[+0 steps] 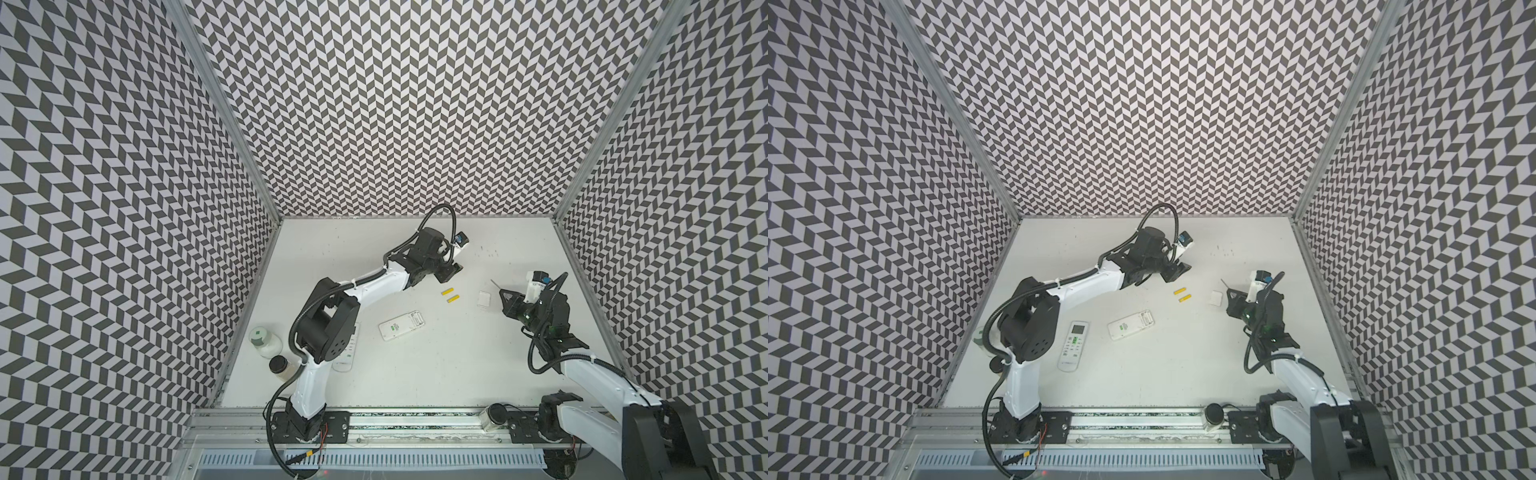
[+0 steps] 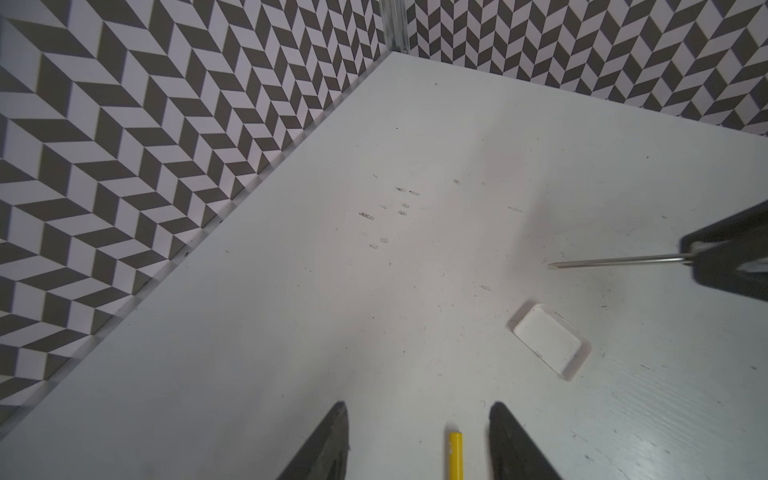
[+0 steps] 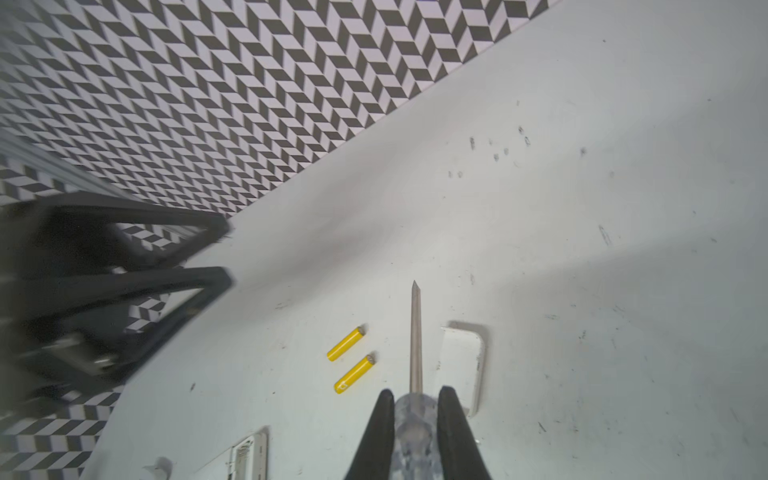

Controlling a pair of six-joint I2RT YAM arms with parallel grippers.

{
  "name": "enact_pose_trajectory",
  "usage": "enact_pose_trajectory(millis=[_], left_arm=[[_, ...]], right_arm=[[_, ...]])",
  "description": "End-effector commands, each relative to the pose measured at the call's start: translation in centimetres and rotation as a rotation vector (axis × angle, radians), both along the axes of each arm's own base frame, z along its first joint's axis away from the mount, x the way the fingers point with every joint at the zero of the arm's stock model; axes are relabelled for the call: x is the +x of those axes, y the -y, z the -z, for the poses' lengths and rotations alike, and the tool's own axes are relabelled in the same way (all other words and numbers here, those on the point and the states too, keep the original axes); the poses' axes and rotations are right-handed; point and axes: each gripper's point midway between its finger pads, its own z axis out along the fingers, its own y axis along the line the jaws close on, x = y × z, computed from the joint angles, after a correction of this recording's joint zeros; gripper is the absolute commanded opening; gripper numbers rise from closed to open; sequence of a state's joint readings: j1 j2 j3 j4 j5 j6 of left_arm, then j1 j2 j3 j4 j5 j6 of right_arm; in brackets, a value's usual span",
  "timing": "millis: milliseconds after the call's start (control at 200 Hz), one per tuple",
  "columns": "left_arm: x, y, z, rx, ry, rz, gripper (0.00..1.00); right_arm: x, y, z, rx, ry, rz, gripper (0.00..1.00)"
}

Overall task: Unload the batteries from the remote control
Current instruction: 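Move the left gripper back over the empty battery compartment of the remote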

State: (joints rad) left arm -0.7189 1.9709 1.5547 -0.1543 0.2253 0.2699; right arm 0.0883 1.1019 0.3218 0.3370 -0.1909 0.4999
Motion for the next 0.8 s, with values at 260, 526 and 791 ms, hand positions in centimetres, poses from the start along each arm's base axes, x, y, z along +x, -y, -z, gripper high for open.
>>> enact_pose_trajectory(millis=[260,526,791], left_arm=[[-4.7,-6.7,-2.7,0.073,0.072,-0.055,0.84],[-7.5,-9.1,0.6,0.176,0.061,0.008,0.91],[-8.1,-10.7,0.8,0.274,0.110,0.037,0.94]], right_arm=[[3.7,2.5,1.4,0.009,0.007,0.133,0.10],[3.9,3.0,2.7,-0.015,-0.026,0.151,0.14],[4.2,3.4,3.6,-0.046,-0.064,0.155,0.17]])
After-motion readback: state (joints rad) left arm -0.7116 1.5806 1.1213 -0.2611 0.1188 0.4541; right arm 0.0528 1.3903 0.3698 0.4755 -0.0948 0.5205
